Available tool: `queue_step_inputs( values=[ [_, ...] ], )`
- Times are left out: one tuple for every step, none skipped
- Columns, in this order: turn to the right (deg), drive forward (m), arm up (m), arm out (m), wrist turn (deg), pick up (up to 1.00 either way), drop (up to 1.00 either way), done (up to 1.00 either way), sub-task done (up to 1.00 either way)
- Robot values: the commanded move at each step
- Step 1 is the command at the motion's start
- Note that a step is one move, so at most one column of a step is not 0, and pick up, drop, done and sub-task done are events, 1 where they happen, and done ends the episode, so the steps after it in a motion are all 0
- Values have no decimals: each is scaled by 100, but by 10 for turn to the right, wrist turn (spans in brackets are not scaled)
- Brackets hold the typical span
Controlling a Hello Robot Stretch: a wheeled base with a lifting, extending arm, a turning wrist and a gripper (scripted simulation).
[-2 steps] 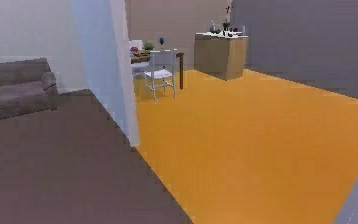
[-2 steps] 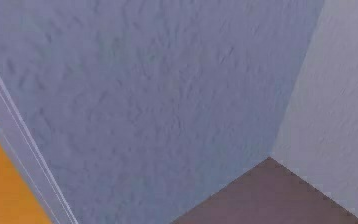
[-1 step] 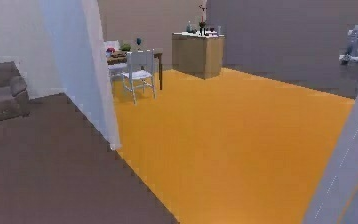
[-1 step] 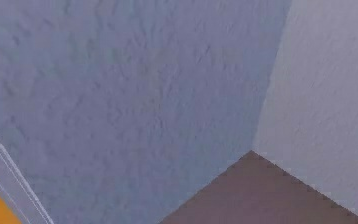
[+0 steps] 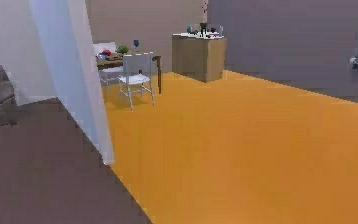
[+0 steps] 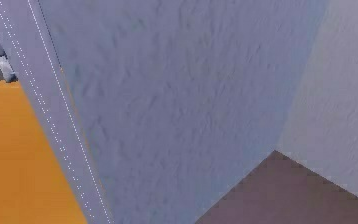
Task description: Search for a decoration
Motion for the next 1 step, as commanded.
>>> queue_step_inputs(
  values=[
    [-30, 0, 0, 0, 0, 0, 0, 0, 0]
  ],
)
